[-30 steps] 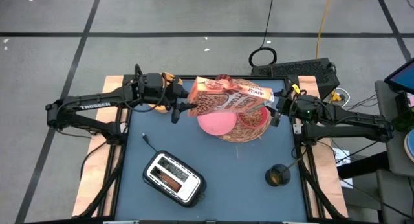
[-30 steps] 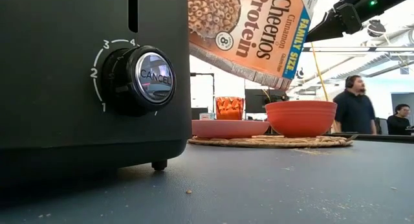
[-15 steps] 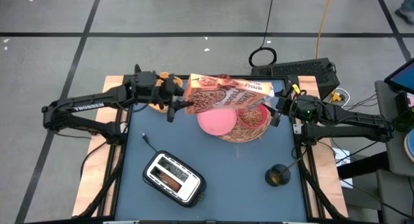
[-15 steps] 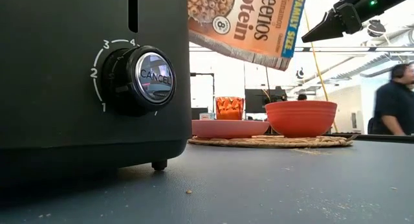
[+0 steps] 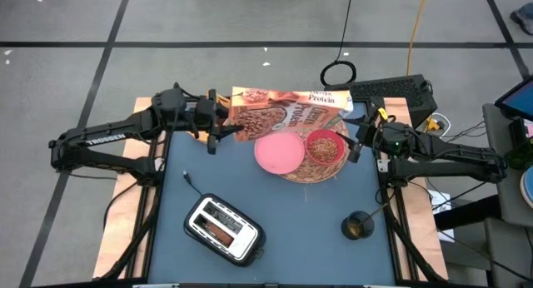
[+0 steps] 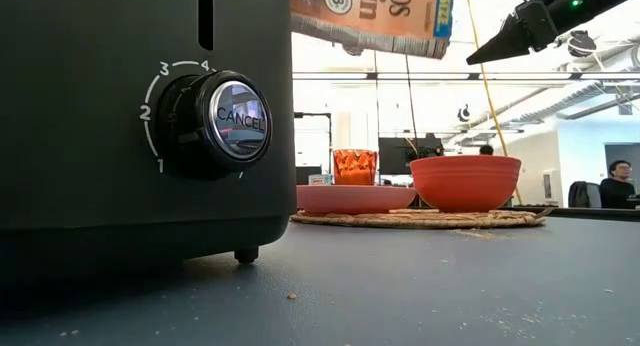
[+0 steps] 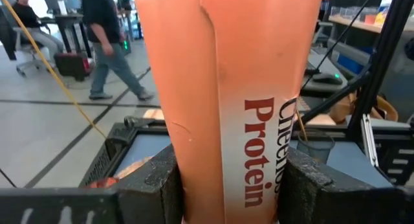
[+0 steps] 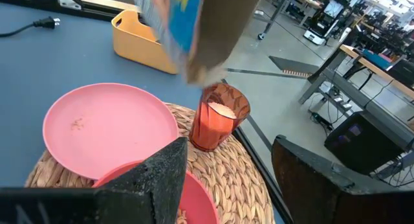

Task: Arrange a breakfast setting
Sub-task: Pour the cereal from the cereal box into the red bowl

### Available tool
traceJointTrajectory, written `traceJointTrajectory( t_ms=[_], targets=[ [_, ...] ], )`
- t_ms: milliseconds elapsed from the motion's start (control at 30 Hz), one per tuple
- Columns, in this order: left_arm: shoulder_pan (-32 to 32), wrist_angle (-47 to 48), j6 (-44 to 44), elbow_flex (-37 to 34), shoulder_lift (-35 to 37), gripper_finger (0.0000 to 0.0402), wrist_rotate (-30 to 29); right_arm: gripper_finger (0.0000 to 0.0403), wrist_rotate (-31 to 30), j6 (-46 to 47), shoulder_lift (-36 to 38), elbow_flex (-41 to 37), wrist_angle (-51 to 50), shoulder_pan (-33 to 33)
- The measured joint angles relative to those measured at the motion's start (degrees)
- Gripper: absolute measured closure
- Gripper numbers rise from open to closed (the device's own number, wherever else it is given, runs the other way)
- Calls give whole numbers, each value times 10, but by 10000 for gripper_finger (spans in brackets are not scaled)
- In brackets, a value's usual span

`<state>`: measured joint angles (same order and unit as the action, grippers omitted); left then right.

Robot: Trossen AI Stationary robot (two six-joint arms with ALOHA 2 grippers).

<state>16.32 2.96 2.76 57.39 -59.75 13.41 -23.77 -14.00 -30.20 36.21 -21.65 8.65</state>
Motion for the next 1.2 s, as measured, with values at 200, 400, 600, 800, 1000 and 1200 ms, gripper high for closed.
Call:
traceJointTrajectory(
  t_ms=[200, 400, 600, 800, 1000, 1200],
  targets=[
    [0, -19, 2, 0, 0, 224, 0, 165, 0, 25, 0, 0, 0, 0],
    [0, -28, 12, 0, 0, 224, 0, 93, 0, 74, 0, 0, 1, 0],
    [0, -49, 17, 0, 0, 224, 0, 16, 0, 134, -4, 0, 12, 0],
    [0, -102, 16, 0, 0, 224, 0, 9, 3, 185, -29, -4, 51, 0],
    [0, -168, 16, 0, -1, 224, 0, 7, 118, 149, -62, -57, 252, 0],
    [0, -196, 15, 0, -1, 224, 0, 7, 196, 157, -108, -130, 561, 0]
  ],
)
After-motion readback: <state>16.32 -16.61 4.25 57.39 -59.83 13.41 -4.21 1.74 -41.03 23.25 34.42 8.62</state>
